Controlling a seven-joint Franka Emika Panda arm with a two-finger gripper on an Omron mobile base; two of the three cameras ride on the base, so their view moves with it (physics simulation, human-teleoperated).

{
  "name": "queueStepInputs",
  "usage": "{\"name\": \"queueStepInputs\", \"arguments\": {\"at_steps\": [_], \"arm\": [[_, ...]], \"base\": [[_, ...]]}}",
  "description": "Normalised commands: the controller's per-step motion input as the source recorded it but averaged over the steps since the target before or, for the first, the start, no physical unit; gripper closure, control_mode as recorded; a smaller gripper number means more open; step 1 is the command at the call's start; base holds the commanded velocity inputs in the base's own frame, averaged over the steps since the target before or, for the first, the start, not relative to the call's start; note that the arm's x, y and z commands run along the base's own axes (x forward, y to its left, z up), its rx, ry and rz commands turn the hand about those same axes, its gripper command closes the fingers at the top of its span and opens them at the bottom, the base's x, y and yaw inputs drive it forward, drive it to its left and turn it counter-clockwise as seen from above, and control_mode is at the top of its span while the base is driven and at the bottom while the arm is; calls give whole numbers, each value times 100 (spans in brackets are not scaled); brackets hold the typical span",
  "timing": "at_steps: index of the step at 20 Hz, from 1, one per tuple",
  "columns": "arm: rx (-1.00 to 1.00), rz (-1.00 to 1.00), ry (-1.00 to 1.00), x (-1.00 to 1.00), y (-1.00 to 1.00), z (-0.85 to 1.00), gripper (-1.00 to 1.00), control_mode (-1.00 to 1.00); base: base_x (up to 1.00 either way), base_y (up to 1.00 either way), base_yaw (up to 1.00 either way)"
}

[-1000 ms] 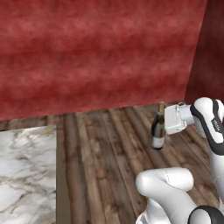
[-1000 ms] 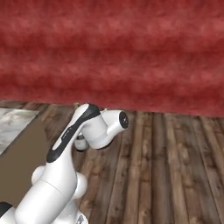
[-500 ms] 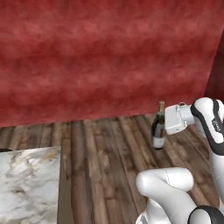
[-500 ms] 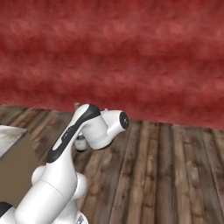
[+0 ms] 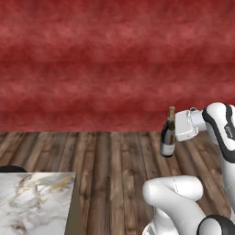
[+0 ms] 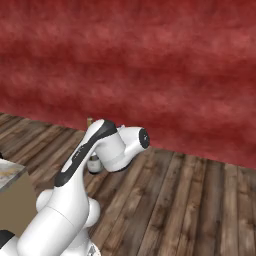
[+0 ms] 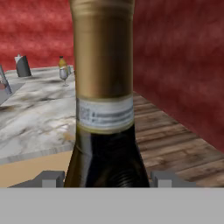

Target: There is a wine glass and glass cup on the dining counter. Place the wine bottle next to the wine glass and the juice bottle next to the glass cup.

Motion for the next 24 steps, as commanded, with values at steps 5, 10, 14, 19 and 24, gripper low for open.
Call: {"name": "queueStepInputs", "arguments": {"at_steps": [5,10,14,19,24], "arm": [[0,0,0,0,0,0,100,100],[0,0,0,0,0,0,100,100],[0,0,0,0,0,0,100,100],[0,0,0,0,0,0,100,100],[0,0,0,0,0,0,100,100]], "base": [[51,-6,57],[52,-8,48],[56,-23,25],[61,-28,15],[59,-24,25]]}}
